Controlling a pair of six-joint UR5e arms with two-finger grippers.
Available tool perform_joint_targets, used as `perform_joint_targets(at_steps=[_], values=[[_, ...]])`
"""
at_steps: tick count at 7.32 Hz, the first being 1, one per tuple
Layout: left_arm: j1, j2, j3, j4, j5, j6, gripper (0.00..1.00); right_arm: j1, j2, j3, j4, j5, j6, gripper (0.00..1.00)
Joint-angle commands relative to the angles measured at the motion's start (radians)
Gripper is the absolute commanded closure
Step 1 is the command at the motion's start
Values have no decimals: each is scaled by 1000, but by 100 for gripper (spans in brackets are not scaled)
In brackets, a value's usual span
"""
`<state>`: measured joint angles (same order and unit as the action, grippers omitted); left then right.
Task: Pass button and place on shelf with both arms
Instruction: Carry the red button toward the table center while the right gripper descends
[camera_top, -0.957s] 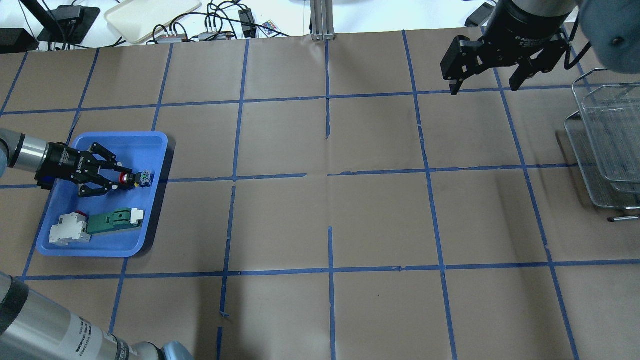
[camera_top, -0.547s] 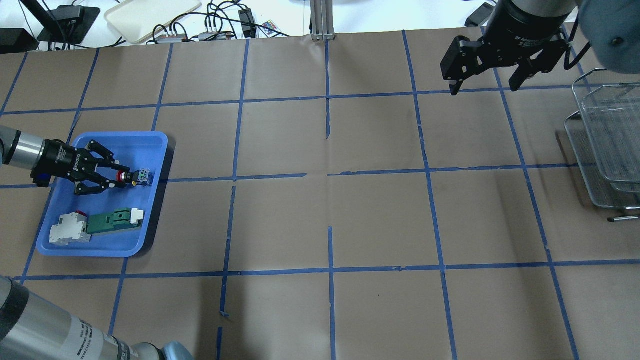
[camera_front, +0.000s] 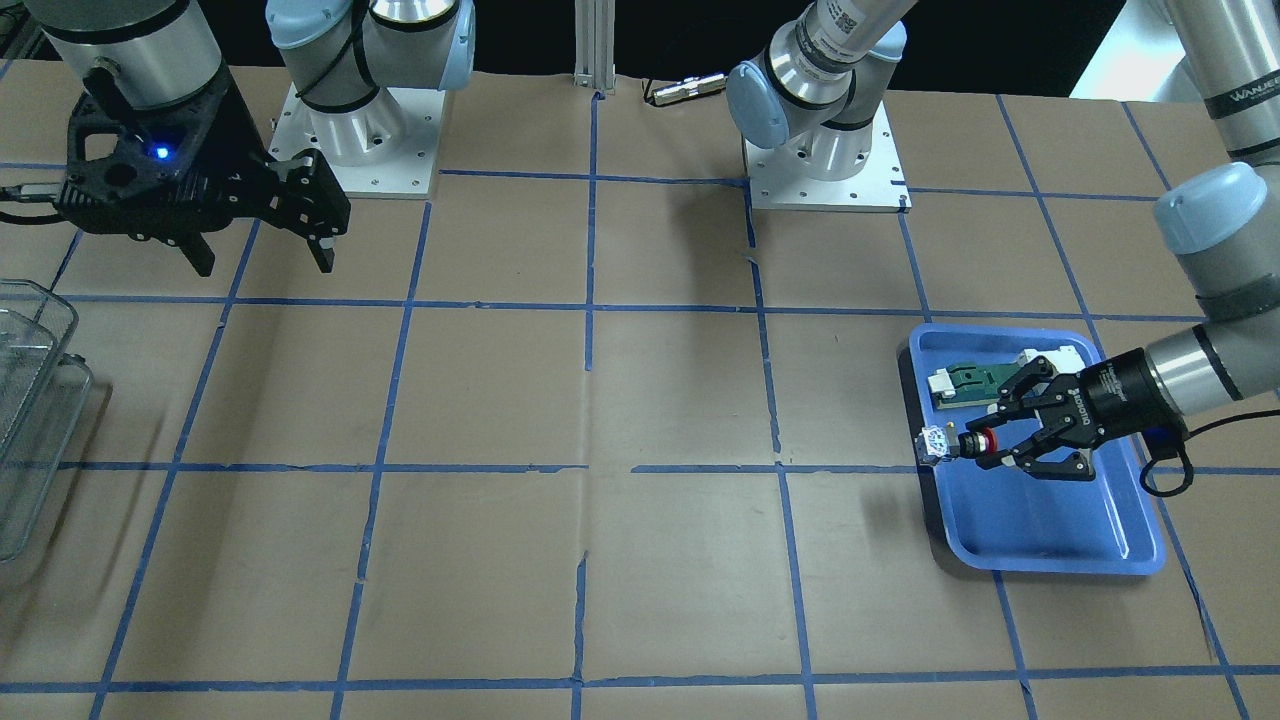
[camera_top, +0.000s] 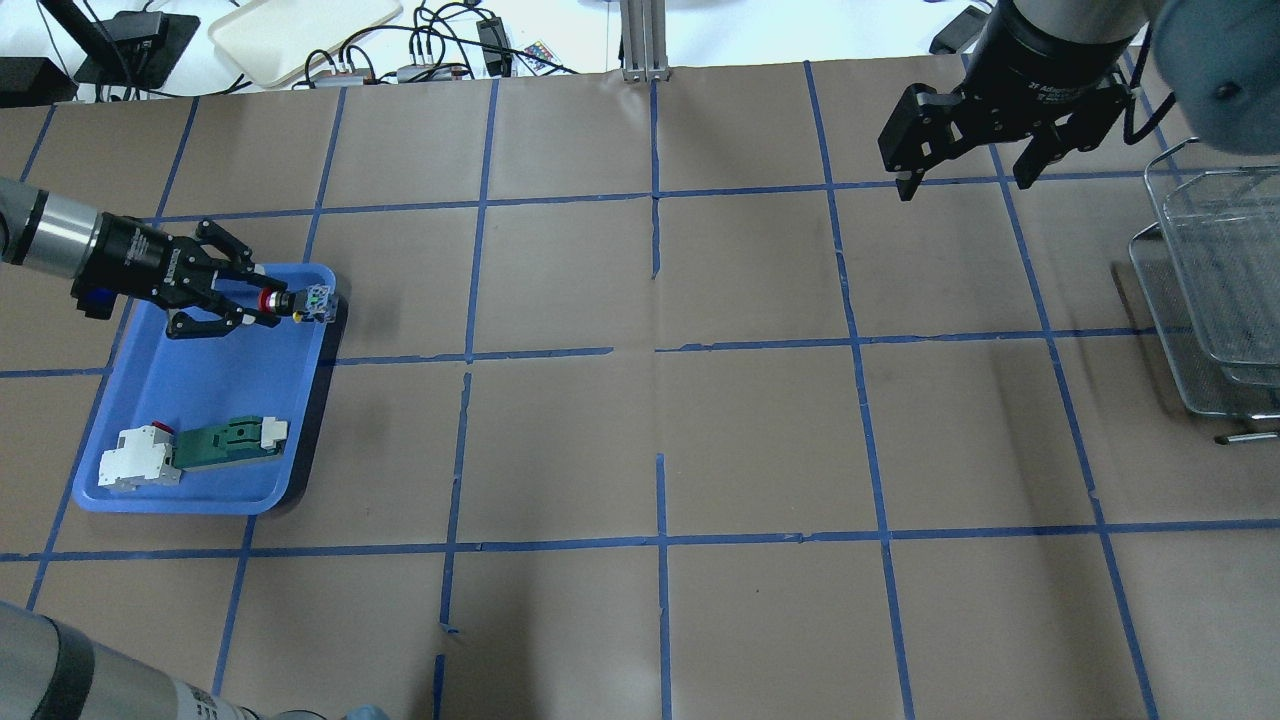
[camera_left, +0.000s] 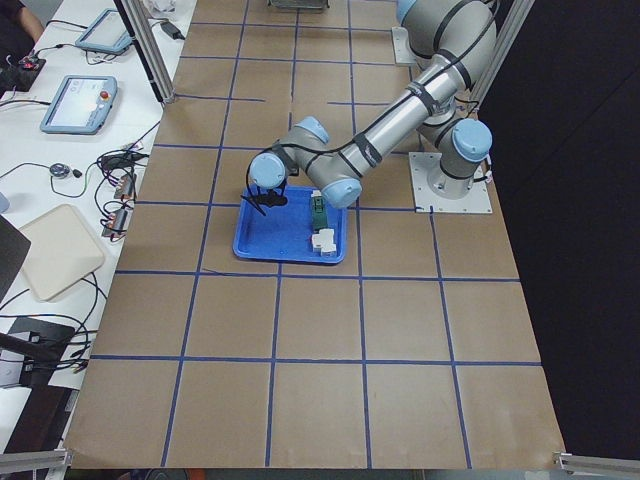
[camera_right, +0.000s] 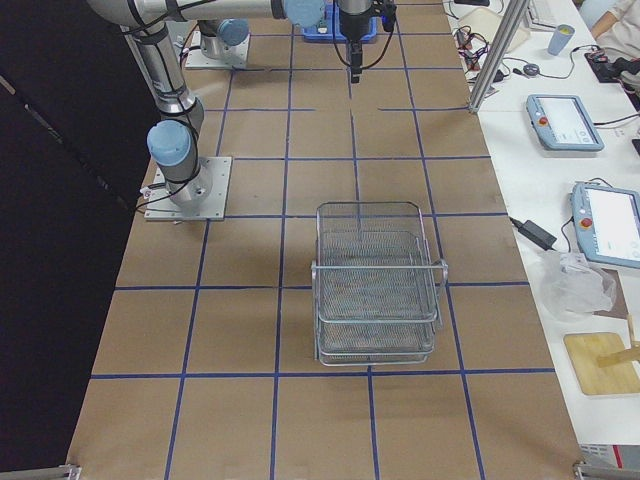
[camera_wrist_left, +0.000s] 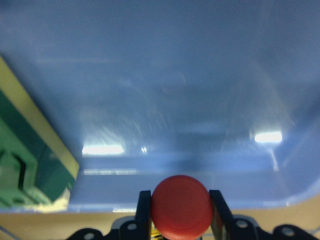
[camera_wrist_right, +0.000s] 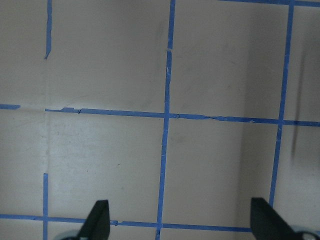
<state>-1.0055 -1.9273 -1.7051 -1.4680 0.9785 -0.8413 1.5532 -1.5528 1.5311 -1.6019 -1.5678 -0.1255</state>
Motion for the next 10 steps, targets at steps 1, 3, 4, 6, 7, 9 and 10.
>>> perform_joint_targets(at_steps=[1, 3, 4, 6, 7, 9, 10], values=[[-146, 94, -5, -17, -47, -123, 100, -1, -6, 47, -4, -3, -223, 0], [-322, 146, -24, -5, -162, -288, 100, -2, -10, 52, -49, -3, -333, 0], [-406, 157, -28, -3, -176, -345, 100, 2, -16, 57, -41, 15, -336, 0], [-534, 156, -36, 50, -276, -476, 100, 4, -18, 66, -27, 129, -495, 0], [-577, 145, -36, 108, -276, -558, 100, 2, -23, 79, -10, 129, -522, 0], [-642, 142, -36, 181, -276, -657, 100, 4, -65, 112, 40, 132, -795, 0], [-660, 145, -36, 184, -277, -677, 100, 4, -100, 125, 95, 134, -936, 0]])
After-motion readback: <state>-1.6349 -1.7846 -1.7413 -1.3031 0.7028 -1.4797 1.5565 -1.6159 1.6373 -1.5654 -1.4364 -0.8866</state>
